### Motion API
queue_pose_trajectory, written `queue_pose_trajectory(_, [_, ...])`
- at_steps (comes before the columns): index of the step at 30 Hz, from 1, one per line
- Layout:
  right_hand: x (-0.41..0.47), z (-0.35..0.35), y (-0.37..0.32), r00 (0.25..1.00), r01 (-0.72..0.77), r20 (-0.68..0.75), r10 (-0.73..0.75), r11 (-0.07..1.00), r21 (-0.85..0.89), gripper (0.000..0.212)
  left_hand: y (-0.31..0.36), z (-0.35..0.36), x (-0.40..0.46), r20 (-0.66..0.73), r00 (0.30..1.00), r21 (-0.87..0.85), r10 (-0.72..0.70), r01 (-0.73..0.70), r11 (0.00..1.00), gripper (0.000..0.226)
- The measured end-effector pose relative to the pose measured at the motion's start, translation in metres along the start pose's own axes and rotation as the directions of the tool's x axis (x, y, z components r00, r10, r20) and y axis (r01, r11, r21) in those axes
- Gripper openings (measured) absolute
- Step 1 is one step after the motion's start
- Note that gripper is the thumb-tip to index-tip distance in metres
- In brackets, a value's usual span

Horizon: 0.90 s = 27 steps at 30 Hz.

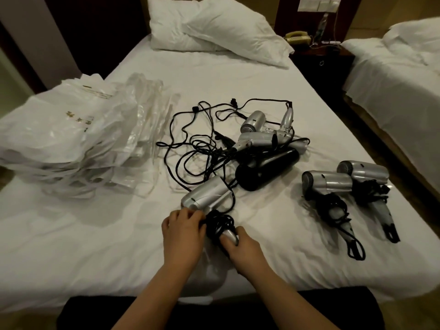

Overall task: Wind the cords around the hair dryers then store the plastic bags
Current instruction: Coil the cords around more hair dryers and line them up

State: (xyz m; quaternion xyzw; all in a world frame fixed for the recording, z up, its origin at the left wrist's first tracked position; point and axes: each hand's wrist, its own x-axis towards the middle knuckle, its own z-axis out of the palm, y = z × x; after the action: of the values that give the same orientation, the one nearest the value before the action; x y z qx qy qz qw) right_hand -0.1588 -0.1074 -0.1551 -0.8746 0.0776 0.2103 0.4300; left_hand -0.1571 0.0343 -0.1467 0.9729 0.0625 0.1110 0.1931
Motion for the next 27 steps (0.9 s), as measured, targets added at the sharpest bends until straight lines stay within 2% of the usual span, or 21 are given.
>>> queue_pose_trajectory(2, [0.002,0.003,-0.003,1.0,-0.018,-0.013,0.017,0.998,-0.053,0.033,0.003,0.0,0.001,-0.103,0.994,-0.021,0.037,-0.04,0.999,0.03])
queue_pose_trajectory(4, [0.003,0.003,-0.006,0.998,-0.058,0.017,0.059,0.998,-0.034,0.03,0.005,0.002,-0.003,-0.205,0.956,-0.002,0.212,-0.217,0.976,0.021])
queue_pose_trajectory(6, [0.003,0.002,-0.009,0.993,-0.102,0.065,0.1,0.994,0.033,0.029,0.003,0.009,-0.009,-0.187,0.906,0.044,0.38,-0.379,0.924,0.025])
queue_pose_trajectory(7, [0.004,0.002,-0.009,0.992,-0.109,0.08,0.103,0.991,0.079,0.031,-0.001,0.012,-0.012,-0.158,0.904,0.054,0.398,-0.394,0.917,0.028])
queue_pose_trajectory(11, [0.004,0.004,-0.008,0.983,-0.15,0.143,0.113,0.947,0.285,0.021,-0.013,0.018,-0.013,-0.068,0.949,-0.005,0.307,-0.308,0.952,0.024])
queue_pose_trajectory(14, [0.003,0.006,-0.005,0.972,-0.213,0.18,0.152,0.894,0.395,0.019,-0.017,0.013,-0.01,-0.001,0.957,-0.045,0.29,-0.29,0.956,0.026])
queue_pose_trajectory(18, [0.002,0.01,-0.005,0.973,-0.226,0.153,0.172,0.848,0.48,0.023,-0.016,0.01,-0.012,0.059,0.973,-0.103,0.225,-0.218,0.971,0.029])
queue_pose_trajectory(22, [-0.001,0.018,-0.008,0.977,-0.211,0.112,0.179,0.823,0.527,0.027,-0.011,0.009,-0.019,0.031,0.998,-0.287,0.053,-0.042,0.957,0.024])
queue_pose_trajectory(25, [-0.007,0.015,-0.012,0.975,-0.223,0.135,0.178,0.754,0.618,0.023,-0.016,0.006,-0.021,-0.047,0.999,-0.354,-0.012,-0.005,0.935,0.028])
queue_pose_trajectory(27, [-0.009,0.012,-0.012,0.976,-0.219,0.137,0.171,0.716,0.663,0.024,-0.02,0.002,-0.02,-0.041,0.999,-0.381,-0.024,0.007,0.925,0.036])
